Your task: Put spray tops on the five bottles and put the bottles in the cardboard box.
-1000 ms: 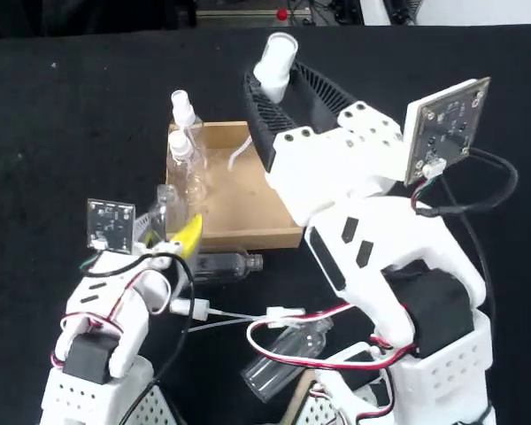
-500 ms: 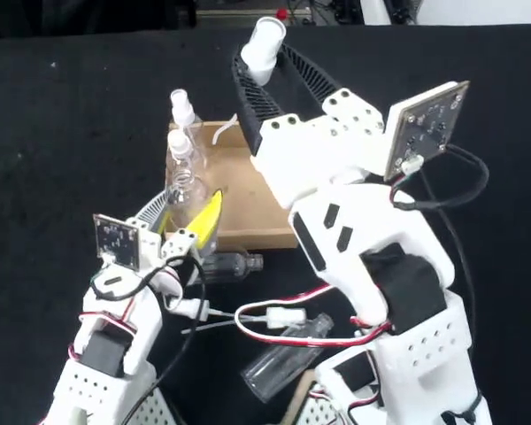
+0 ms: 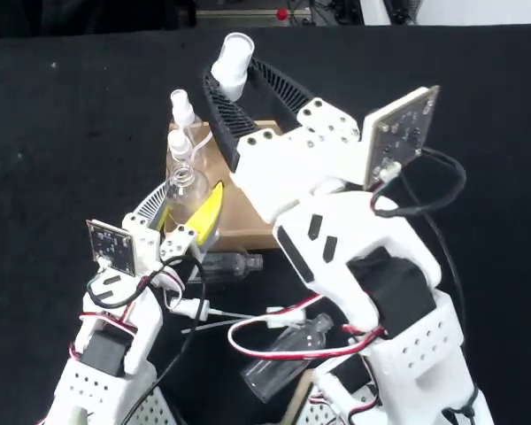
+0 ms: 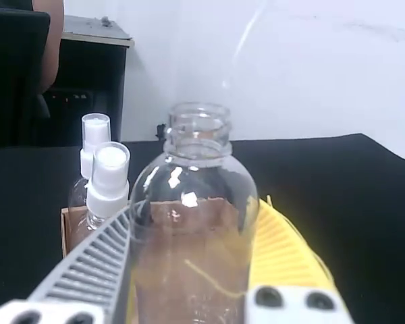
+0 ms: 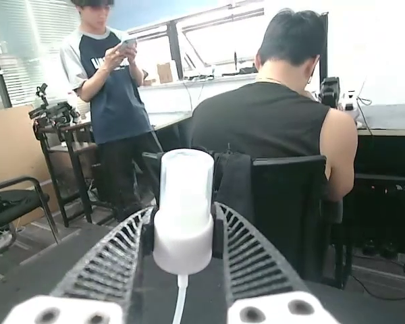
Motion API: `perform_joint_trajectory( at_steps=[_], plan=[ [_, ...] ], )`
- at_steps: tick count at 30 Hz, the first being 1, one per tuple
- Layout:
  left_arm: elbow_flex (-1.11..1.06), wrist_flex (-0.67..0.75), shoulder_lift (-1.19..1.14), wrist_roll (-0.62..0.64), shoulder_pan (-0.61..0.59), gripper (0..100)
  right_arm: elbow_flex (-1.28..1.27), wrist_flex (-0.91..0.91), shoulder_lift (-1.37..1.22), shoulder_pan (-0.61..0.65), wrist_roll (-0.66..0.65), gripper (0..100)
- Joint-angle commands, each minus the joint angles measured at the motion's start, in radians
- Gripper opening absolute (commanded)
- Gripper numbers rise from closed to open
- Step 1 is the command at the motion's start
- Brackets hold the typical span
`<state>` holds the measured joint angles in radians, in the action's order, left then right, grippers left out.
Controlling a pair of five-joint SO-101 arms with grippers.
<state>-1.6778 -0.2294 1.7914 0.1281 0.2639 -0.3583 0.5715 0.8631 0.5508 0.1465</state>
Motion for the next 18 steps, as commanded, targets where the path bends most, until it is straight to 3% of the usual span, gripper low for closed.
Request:
perform_joint_trajectory(
  at_steps=[1,18],
  plan=[
    [-0.024,0.028,0.008,0.006,0.01,7,0.002,-0.031,0.027,0.014,-0.003,1.5],
    [-0.024,0.028,0.008,0.006,0.01,7,0.001,-0.031,0.028,0.058,-0.002,1.5]
  ],
)
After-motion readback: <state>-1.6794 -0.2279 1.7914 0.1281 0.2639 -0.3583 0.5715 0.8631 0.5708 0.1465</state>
